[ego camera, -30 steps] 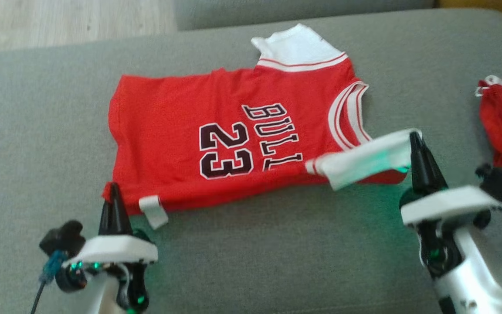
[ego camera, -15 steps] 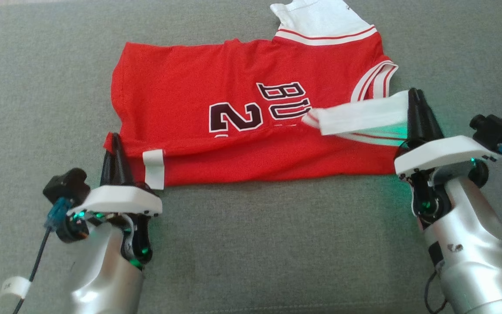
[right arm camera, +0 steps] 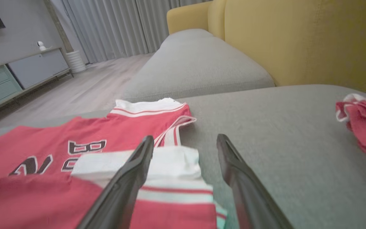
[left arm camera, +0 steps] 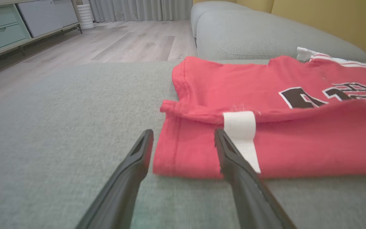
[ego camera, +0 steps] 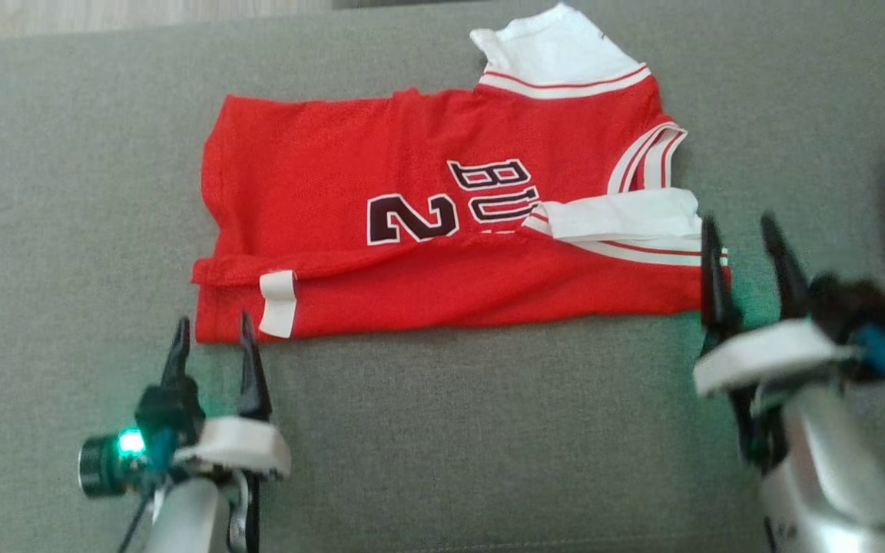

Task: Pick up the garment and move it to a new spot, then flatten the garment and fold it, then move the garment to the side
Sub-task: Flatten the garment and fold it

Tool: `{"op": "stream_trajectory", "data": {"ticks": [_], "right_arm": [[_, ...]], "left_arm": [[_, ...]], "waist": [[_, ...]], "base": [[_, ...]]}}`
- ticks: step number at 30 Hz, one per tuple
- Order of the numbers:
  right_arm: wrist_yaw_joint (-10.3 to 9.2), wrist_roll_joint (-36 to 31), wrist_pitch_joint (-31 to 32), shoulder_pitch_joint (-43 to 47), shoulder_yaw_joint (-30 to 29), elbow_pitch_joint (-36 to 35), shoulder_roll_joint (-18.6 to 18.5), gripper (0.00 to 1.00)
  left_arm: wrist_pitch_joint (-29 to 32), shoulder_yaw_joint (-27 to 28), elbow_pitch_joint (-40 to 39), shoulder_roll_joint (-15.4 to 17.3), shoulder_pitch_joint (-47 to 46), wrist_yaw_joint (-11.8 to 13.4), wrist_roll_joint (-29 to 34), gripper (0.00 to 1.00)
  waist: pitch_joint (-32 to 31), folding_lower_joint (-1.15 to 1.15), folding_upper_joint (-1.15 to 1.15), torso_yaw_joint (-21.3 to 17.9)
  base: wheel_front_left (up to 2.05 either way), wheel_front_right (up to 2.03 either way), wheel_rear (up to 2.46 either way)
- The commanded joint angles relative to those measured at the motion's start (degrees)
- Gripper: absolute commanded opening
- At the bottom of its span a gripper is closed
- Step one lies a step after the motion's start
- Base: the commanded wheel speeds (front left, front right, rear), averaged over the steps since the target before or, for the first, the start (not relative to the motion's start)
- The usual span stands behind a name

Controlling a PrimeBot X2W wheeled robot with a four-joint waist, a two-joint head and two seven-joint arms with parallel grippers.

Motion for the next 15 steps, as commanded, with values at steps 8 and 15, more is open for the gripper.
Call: {"op": "stream_trajectory", "data": {"ticks": [8,15], "right_arm": [[0.19,-3.75,-0.61,8.78,0.23,-3.51,1.65,1.00],[0.19,-2.05,-0.62,13.87,1.48,-2.55,1.70,1.00]], "left_arm": [[-0.29,2.10,-3.54,1.12,7.87,-0.45,2.99,1.00],[-0.29,2.03,-5.28,1.05,13.73,-0.58,2.55,1.00]], "waist": [[-6.69,0.00,0.00,0.31],[-10.55,0.00,0.00,0.27]], "base": [[0.00,0.00,0.00],[0.00,0.00,0.00]]}}
